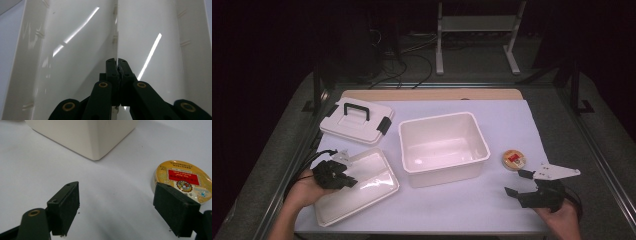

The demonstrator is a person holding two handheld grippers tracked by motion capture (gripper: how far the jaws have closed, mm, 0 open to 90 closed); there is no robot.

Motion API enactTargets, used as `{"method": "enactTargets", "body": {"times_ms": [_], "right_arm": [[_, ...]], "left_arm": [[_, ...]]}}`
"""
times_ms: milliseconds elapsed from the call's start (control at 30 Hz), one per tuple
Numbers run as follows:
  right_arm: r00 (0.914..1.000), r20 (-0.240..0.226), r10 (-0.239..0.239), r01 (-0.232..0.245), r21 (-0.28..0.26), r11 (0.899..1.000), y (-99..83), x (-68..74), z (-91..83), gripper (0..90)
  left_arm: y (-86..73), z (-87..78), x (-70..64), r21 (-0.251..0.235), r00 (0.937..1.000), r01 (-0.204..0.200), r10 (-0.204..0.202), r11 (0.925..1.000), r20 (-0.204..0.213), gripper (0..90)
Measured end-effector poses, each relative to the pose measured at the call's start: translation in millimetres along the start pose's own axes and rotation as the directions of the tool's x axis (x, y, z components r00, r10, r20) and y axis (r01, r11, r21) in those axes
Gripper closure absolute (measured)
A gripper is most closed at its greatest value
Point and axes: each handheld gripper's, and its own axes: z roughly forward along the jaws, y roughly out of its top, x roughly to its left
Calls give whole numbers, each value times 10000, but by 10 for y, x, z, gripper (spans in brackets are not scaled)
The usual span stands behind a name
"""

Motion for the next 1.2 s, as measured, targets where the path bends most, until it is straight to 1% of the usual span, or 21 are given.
{"method": "enactTargets", "body": {"times_ms": [233, 367, 467, 600, 667, 767, 833, 900, 967, 1000, 1067, 1167, 1200], "right_arm": [[9999, -65, -92, 93, 111, 9999, 17, 19, 34, 204], [9999, -94, -138, 140, 231, 9996, 14, 24, 49, 204], [9999, -93, -123, 126, 245, 9996, 11, 21, 48, 204], [9999, -77, -122, 124, 269, 9996, 7, 20, 52, 204], [9999, -72, -136, 138, 268, 9995, 6, 26, 57, 204], [9998, -43, -192, 193, 334, 9993, 13, 40, 67, 204], [9998, -28, -186, 187, 352, 9992, 16, 39, 64, 204], [9999, -11, -136, 137, 352, 9993, 14, 35, 63, 204], [9999, 7, -123, 122, 442, 9989, 8, 22, 65, 204], [10000, 17, -70, 69, 538, 9985, 7, 16, 72, 202], [10000, 83, -23, 17, 738, 9973, 8, 9, 88, 197], [9998, 157, -127, 110, 1069, 9942, 36, 14, 110, 191], [9997, 183, -145, 123, 1169, 9931, 52, 17, 110, 190]], "left_arm": [[48, 118, -9, 31, 10000, -41, 40, 10000, 56, 889], [53, 132, -14, 15, 9999, -76, 75, 10000, 104, 889], [44, 156, -13, -6, 9999, -13, 13, 10000, 140, 888], [31, 150, -8, -270, 9998, 20, -15, 9996, 187, 875], [36, 136, -12, -341, 9998, -4, 10, 9994, 174, 848], [43, 91, -29, -536, 10000, -9, 7, 9986, -39, 787], [45, 54, -47, -651, 9995, -57, 35, 9979, -329, 713], [45, 6, -65, -759, 9990, -4, -30, 9971, -445, 683], [43, -49, -93, -1015, 9985, -6, -49, 9948, -537, 636], [38, -86, -107, -1256, 9984, -19, -51, 9921, -556, 621], [29, -123, -132, -1533, 9979, -12, -89, 9882, -646, 585], [15, -156, -181, -1683, 9960, 11, -162, 9857, -880, 527], [8, -163, -199, -1775, 9960, 28, -187, 9841, -876, 514]]}}
